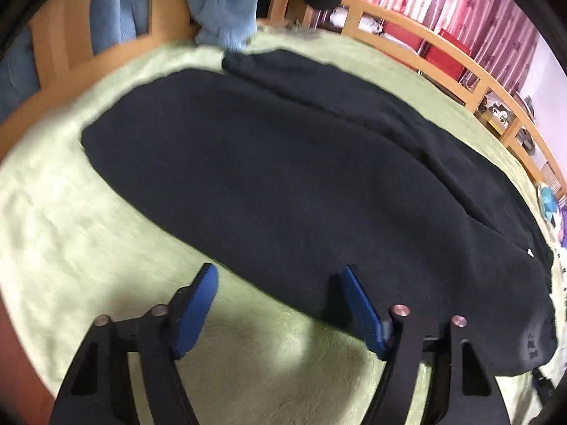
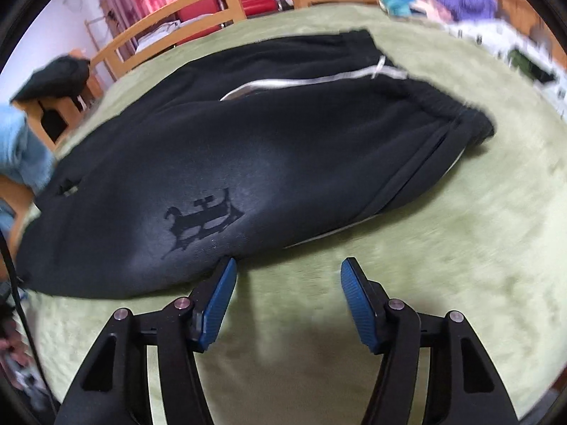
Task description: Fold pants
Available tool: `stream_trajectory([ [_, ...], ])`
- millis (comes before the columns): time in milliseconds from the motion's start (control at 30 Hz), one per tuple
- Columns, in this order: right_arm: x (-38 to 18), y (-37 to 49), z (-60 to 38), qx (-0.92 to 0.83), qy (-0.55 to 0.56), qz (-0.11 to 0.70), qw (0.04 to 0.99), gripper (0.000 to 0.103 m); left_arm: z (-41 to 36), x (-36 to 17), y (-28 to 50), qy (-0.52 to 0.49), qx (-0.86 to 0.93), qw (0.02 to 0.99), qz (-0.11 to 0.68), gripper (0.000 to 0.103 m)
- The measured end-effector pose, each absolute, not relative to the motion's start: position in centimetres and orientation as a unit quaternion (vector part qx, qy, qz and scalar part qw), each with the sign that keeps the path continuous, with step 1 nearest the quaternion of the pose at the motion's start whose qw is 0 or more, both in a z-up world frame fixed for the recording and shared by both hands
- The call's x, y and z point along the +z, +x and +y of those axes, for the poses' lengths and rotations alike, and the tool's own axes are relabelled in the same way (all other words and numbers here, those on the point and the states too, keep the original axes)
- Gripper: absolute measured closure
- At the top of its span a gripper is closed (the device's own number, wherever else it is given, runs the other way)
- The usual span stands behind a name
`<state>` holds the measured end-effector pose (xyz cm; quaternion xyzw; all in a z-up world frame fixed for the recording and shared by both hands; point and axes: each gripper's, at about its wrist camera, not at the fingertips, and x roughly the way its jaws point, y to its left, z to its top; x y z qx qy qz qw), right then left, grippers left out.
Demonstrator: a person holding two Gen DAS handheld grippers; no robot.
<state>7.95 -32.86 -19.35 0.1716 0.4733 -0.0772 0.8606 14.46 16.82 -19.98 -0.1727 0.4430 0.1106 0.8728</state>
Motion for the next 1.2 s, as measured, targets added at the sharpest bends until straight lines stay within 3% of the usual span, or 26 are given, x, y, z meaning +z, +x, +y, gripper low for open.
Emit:
stream_trajectory([
  [633, -19.3, 8.9, -35.3, -0.032, 0.281, 0.436, 0.854, 0.039, 17.8, -20.2, 15.0, -0.211, 0.092, 0.875, 0.426, 0.039],
  [900, -20.2, 11.6, -34.3, -0.056, 0.282, 0.430, 0.856, 0.031, 17.8, -20.4, 15.6, -0.221, 0.094, 0.873, 0.423, 0.039],
  [1033, -20.1, 11.6, -32.9, -0.069, 0.224, 0.437, 0.868, 0.054, 17.4, -20.8, 15.9, -0.221, 0.103, 0.873, 0.423, 0.040],
  [1067, -20.0, 11.7, -32.7, -0.069, 0.212, 0.437, 0.871, 0.056, 17.4, -20.8, 16.0, -0.220, 0.106, 0.870, 0.428, 0.042],
  [1133, -20.0, 11.7, -32.7, -0.063, 0.207, 0.440, 0.872, 0.059, 17.5, -20.7, 15.8, -0.205, 0.117, 0.866, 0.441, 0.055],
  [1200, -20.0, 11.6, -33.1, -0.057, 0.215, 0.440, 0.870, 0.060, 18.5, -20.8, 15.1, -0.228, 0.120, 0.861, 0.439, 0.057],
])
